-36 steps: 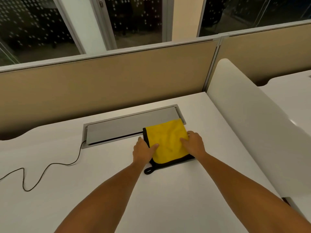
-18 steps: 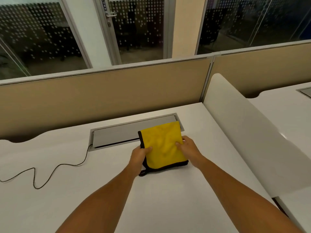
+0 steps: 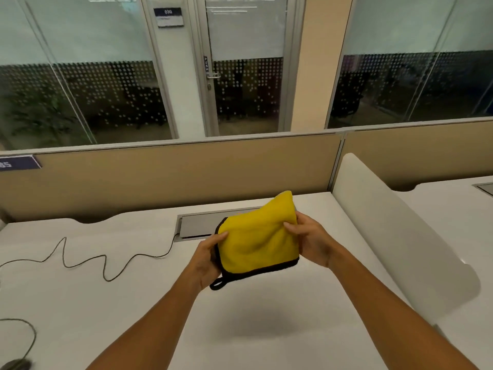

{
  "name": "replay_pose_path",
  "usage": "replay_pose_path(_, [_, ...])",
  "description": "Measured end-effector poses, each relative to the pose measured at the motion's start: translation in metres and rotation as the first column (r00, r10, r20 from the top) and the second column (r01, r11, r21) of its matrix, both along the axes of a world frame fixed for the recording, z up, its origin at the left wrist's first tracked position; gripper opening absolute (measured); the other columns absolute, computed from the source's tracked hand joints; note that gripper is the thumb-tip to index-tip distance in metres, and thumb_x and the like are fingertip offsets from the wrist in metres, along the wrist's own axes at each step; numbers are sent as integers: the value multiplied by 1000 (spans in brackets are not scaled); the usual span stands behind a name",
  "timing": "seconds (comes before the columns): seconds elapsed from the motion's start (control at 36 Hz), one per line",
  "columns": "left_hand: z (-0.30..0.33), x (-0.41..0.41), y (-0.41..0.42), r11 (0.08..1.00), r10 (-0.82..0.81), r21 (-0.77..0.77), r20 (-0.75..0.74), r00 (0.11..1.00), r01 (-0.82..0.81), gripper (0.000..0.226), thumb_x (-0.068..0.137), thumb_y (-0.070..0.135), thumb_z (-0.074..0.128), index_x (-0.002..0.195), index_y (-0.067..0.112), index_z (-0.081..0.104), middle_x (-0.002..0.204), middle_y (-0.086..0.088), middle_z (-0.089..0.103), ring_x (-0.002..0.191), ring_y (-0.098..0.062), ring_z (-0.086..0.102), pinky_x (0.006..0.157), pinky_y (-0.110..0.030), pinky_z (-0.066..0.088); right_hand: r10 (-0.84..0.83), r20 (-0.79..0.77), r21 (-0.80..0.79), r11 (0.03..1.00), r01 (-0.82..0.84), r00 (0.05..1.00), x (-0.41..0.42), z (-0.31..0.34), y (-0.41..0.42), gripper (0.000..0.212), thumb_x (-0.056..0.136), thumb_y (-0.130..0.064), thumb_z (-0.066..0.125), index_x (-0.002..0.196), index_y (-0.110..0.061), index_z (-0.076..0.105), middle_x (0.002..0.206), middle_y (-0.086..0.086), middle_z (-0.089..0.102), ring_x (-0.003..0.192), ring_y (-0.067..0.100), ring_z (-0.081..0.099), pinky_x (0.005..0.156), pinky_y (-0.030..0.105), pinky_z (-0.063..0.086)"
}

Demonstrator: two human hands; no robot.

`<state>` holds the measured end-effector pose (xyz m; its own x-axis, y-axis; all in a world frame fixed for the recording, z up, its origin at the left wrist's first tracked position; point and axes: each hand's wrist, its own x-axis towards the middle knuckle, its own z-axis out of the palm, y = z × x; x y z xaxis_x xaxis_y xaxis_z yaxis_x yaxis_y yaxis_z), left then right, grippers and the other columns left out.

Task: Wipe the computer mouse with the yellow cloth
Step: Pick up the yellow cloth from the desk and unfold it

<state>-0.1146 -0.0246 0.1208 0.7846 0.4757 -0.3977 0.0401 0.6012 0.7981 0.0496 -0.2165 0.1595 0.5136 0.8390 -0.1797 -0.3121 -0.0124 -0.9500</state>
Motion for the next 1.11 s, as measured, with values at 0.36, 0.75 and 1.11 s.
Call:
replay_pose_path(0.36, [14, -75, -16, 988, 14, -154, 189, 982, 16, 76, 59, 44, 88, 125, 17, 62, 124, -10, 68, 115, -36, 61, 89, -51, 52, 233, -112, 143, 966, -216, 966, -57, 31, 12, 84, 53, -43, 92, 126, -20, 59, 123, 6, 69, 108, 29, 68, 83, 41, 59])
replay_pose_path(0.75, [23, -147, -9, 996, 6, -87, 143, 990, 7, 99, 31, 38, 100, 120, 13, 64, 113, -13, 72, 95, -31, 72, 76, -45, 60, 283, -146, 144, 954, -262, 948, -104, 21, 26, 86, 55, -39, 91, 129, -17, 56, 120, 7, 71, 105, 29, 70, 78, 41, 59])
replay_pose_path(1.11, [31, -216, 24, 973, -227, -39, 14, 974, 227, 104, 35, 42, 99, 127, 15, 59, 120, -17, 68, 102, -36, 69, 75, -46, 59, 283, -247, 193, 952, -239, 927, -179, 23, 51, 83, 39, -34, 96, 115, -16, 68, 117, 13, 71, 100, 36, 69, 76, 48, 59])
